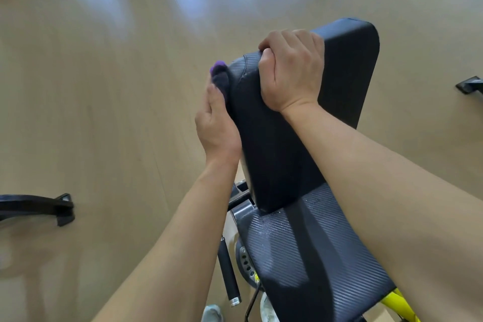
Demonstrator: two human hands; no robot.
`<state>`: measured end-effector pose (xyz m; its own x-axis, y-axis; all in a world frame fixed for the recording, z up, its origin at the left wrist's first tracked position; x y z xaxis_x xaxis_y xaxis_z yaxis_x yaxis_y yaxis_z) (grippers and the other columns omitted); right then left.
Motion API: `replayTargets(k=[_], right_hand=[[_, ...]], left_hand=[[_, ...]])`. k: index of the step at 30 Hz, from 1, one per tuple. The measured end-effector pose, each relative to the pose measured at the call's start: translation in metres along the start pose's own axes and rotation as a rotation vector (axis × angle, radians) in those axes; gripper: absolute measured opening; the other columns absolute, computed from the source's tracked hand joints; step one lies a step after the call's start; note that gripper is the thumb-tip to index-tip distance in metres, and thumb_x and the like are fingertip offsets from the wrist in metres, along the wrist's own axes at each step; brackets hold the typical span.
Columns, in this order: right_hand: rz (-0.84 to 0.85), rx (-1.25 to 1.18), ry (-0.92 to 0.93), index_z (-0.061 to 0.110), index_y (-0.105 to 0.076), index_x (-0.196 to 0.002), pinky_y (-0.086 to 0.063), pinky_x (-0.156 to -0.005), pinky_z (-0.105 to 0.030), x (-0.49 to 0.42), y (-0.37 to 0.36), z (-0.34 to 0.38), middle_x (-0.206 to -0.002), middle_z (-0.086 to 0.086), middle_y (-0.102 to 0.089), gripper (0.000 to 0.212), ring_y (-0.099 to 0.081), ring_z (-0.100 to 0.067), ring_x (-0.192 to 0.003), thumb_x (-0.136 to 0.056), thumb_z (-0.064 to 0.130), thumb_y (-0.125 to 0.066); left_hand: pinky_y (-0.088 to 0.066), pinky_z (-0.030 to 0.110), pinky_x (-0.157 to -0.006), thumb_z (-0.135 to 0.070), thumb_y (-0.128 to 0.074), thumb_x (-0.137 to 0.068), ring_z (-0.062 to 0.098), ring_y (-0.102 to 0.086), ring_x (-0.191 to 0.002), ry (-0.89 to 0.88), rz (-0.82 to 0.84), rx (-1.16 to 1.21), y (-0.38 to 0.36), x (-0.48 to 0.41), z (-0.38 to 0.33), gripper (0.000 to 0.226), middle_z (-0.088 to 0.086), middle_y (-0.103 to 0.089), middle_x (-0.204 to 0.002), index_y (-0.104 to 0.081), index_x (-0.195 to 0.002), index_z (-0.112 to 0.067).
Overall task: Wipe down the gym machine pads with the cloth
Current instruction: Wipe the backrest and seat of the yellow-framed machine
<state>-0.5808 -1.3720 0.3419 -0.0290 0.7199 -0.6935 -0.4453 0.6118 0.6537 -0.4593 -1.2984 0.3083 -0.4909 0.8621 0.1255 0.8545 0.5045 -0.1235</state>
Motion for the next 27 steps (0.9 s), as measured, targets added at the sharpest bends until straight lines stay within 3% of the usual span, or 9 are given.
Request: replayTargets(k=[4,8,11,13,18,20,22,25,27], right_hand=[[-0.036,-0.014,0.033,0.016,-0.067,-0.082,-0.036,-0.085,-0.038,0.001,-0.001,0.0,-0.078,0.0,-0.066,0.026,-0.059,-0.027,-0.081,-0.09,0.024,-0.044],[-0.054,-0.01,0.045,0.016,-0.068,-0.083,-0.035,-0.086,-0.038,0.002,-0.002,0.0,-0.079,0.0,-0.067,0.027,-0.059,-0.028,-0.083,-0.091,0.025,-0.044],[-0.054,-0.007,0.054,0.016,-0.068,-0.084,-0.034,-0.086,-0.037,0.002,-0.002,0.001,-0.08,-0.001,-0.067,0.027,-0.059,-0.027,-0.083,-0.091,0.024,-0.044],[-0.05,-0.005,0.056,0.016,-0.069,-0.085,-0.034,-0.086,-0.036,0.002,-0.002,0.0,-0.083,-0.001,-0.068,0.027,-0.059,-0.027,-0.084,-0.091,0.024,-0.044],[-0.027,-0.018,0.025,0.014,-0.072,-0.099,-0.038,-0.099,-0.038,0.004,0.0,0.003,-0.113,-0.004,-0.071,0.032,-0.063,-0.029,-0.102,-0.096,0.024,-0.042],[-0.01,-0.054,-0.007,0.01,-0.068,-0.12,-0.038,-0.109,-0.043,0.011,0.006,0.001,-0.134,-0.011,-0.063,0.036,-0.059,-0.031,-0.118,-0.099,0.023,-0.041],[-0.021,-0.082,-0.056,0.005,-0.059,-0.133,-0.038,-0.112,-0.046,0.03,0.014,-0.004,-0.143,-0.017,-0.054,0.041,-0.053,-0.034,-0.128,-0.099,0.022,-0.047],[-0.086,-0.059,-0.263,0.001,-0.056,-0.137,-0.039,-0.11,-0.047,0.083,0.019,-0.021,-0.142,-0.02,-0.05,0.047,-0.051,-0.037,-0.127,-0.092,0.017,-0.058],[0.002,-0.037,-0.389,0.002,-0.052,-0.139,-0.041,-0.108,-0.046,0.126,0.016,-0.032,-0.141,-0.018,-0.049,0.05,-0.05,-0.035,-0.125,-0.092,0.018,-0.058]], left_hand=[[-0.048,0.03,-0.087,-0.043,-0.034,-0.106,0.014,-0.064,-0.104,0.15,-0.077,-0.234,0.011,0.031,0.052,0.04,-0.012,-0.069,-0.098,-0.068,-0.119,-0.027],[-0.049,0.033,-0.094,-0.041,-0.027,-0.108,0.011,-0.063,-0.105,0.219,-0.054,-0.29,0.018,0.06,0.094,0.042,-0.01,-0.07,-0.109,-0.061,-0.131,-0.031],[-0.049,0.035,-0.087,-0.038,-0.029,-0.108,0.005,-0.062,-0.093,0.28,-0.069,-0.245,0.017,0.058,0.095,0.036,-0.015,-0.068,-0.095,-0.065,-0.112,-0.031],[-0.049,0.045,-0.084,-0.033,-0.033,-0.105,0.01,-0.058,-0.082,0.22,-0.11,-0.214,0.01,0.05,0.076,0.034,-0.01,-0.064,-0.085,-0.064,-0.099,-0.022],[-0.049,0.025,-0.084,-0.029,-0.038,-0.105,0.006,-0.063,-0.091,-0.085,-0.186,-0.189,0.002,0.027,0.027,0.032,-0.005,-0.072,-0.101,-0.067,-0.114,-0.02],[-0.043,0.015,-0.07,-0.025,-0.038,-0.107,-0.006,-0.058,-0.078,-0.134,-0.167,-0.241,0.004,0.027,0.032,0.027,-0.012,-0.066,-0.084,-0.064,-0.103,-0.02],[-0.036,0.017,-0.06,-0.024,-0.036,-0.108,-0.005,-0.05,-0.064,-0.086,-0.15,-0.317,0.009,0.034,0.052,0.027,-0.014,-0.055,-0.07,-0.06,-0.097,-0.016],[-0.037,0.026,-0.063,-0.026,-0.035,-0.108,-0.003,-0.049,-0.062,0.054,-0.133,-0.377,0.018,0.051,0.097,0.028,-0.012,-0.054,-0.069,-0.056,-0.091,-0.017],[-0.039,0.021,-0.063,-0.025,-0.033,-0.108,-0.002,-0.054,-0.068,0.143,-0.122,-0.384,0.02,0.065,0.121,0.028,-0.013,-0.059,-0.075,-0.058,-0.095,-0.02]])
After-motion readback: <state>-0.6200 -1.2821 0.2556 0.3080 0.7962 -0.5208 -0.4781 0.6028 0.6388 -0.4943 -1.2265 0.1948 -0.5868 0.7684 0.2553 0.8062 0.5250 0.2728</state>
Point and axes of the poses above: each hand's wrist, its own x-axis away from the middle knuckle, its own y-axis out of the back of the hand, z = x × y, the point moved 2 cm from there along -x, towards the middle knuckle
